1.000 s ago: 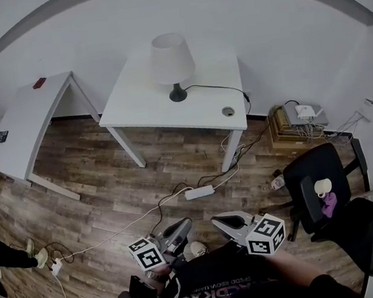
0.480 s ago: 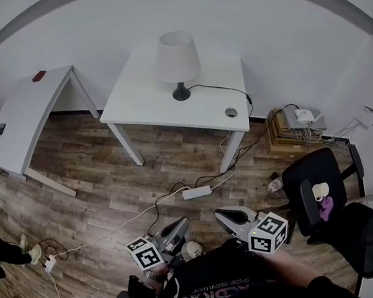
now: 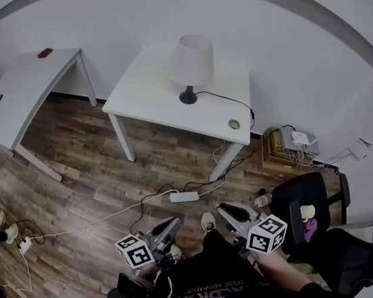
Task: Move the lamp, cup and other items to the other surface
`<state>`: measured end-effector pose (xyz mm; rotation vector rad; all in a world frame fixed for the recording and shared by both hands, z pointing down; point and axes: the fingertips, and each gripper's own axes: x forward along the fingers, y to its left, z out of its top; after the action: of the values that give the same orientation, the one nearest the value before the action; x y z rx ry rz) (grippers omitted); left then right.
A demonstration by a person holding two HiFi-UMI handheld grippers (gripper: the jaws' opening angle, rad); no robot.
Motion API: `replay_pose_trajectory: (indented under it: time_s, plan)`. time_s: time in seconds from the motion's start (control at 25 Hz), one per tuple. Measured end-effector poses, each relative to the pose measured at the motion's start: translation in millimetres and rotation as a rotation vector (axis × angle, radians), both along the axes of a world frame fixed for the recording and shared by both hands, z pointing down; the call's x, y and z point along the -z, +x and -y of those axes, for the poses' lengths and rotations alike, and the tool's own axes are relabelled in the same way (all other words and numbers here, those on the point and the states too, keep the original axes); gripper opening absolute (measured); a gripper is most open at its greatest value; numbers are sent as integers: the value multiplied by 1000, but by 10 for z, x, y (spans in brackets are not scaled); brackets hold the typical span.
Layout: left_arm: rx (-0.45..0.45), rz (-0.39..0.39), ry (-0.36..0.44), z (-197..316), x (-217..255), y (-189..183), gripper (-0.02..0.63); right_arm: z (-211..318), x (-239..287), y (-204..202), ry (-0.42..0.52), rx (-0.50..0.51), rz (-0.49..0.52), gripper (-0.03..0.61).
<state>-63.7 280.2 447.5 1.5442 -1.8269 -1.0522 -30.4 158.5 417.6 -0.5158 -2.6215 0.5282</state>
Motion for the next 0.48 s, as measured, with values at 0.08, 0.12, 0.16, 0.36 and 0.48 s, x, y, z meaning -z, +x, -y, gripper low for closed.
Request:
replay_pose_trajectory:
  time_s: [0.08,0.12,0.16,0.36,0.48]
  plan:
    - [44,-9,-3,-95,-29,-92,-2,1,5,-153,0,21,0,75]
    - [64,-14,-7,-131,-49,-132,-2,3,-2,-235,2,34,-1,78]
    - [81,-19,-10,-155,-65,-166,-2,15,-16,-317,6,46,-2,80]
    - [163,-29,-41,-219,-122,-339,-2,184,-166,-759,19,85,-23,84]
    - [218,-33,-61,-222,-130,-532,-2,362,-292,-1129,25,97,-43,91]
